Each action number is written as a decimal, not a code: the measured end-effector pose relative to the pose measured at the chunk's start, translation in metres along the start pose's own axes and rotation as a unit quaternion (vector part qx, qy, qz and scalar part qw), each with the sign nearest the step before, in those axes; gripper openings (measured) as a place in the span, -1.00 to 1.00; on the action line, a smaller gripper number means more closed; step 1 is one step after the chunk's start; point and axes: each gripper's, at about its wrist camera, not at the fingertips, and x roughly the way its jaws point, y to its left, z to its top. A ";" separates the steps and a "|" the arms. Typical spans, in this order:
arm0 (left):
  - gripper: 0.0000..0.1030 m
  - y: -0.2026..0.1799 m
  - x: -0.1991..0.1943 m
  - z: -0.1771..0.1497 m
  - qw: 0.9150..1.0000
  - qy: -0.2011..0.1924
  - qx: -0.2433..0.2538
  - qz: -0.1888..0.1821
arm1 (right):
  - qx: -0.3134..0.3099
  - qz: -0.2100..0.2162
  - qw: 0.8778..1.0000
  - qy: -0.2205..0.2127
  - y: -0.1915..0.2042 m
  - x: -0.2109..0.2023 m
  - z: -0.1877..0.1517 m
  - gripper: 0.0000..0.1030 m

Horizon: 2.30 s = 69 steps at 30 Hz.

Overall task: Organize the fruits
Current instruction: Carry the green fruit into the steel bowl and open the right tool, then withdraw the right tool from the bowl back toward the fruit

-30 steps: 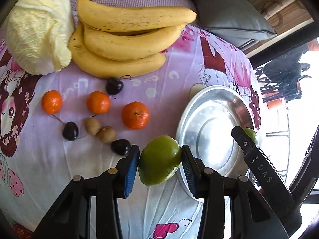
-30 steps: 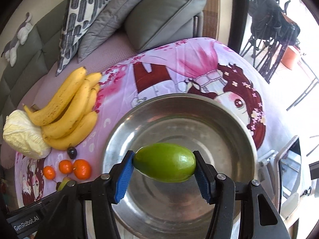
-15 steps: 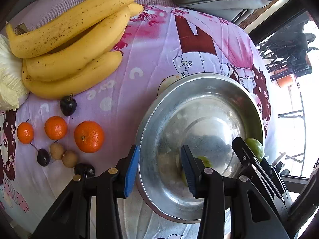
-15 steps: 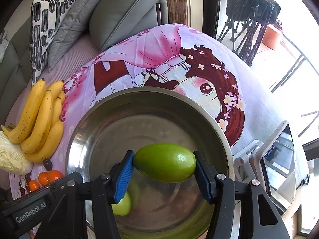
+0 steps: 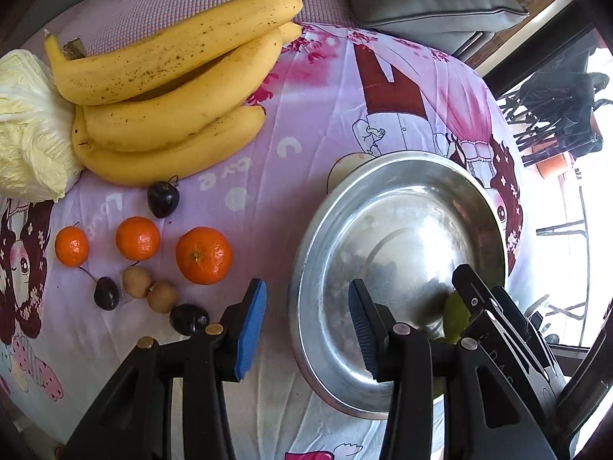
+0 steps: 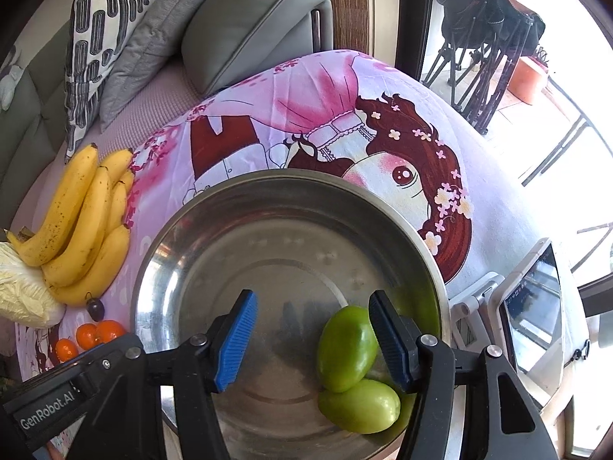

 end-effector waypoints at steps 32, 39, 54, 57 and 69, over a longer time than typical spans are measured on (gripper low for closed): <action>0.77 0.075 0.009 -0.011 0.990 0.011 -0.135 0.045 | -0.071 0.010 0.997 0.014 0.042 0.009 -0.013 1.00; 0.77 0.072 0.002 -0.012 0.990 0.011 -0.136 0.033 | -0.078 0.007 0.997 0.011 0.044 0.008 -0.014 1.00; 0.77 0.150 -0.032 -0.050 0.984 -0.014 -0.171 0.049 | -0.144 0.041 0.989 0.010 0.091 -0.005 -0.028 1.00; 0.77 0.172 -0.037 -0.061 0.980 -0.020 -0.188 0.057 | -0.162 0.056 0.985 0.010 0.109 -0.009 -0.035 1.00; 0.77 0.253 -0.051 -0.093 0.959 -0.032 -0.273 0.066 | -0.236 0.119 0.964 0.033 0.179 -0.012 -0.077 1.00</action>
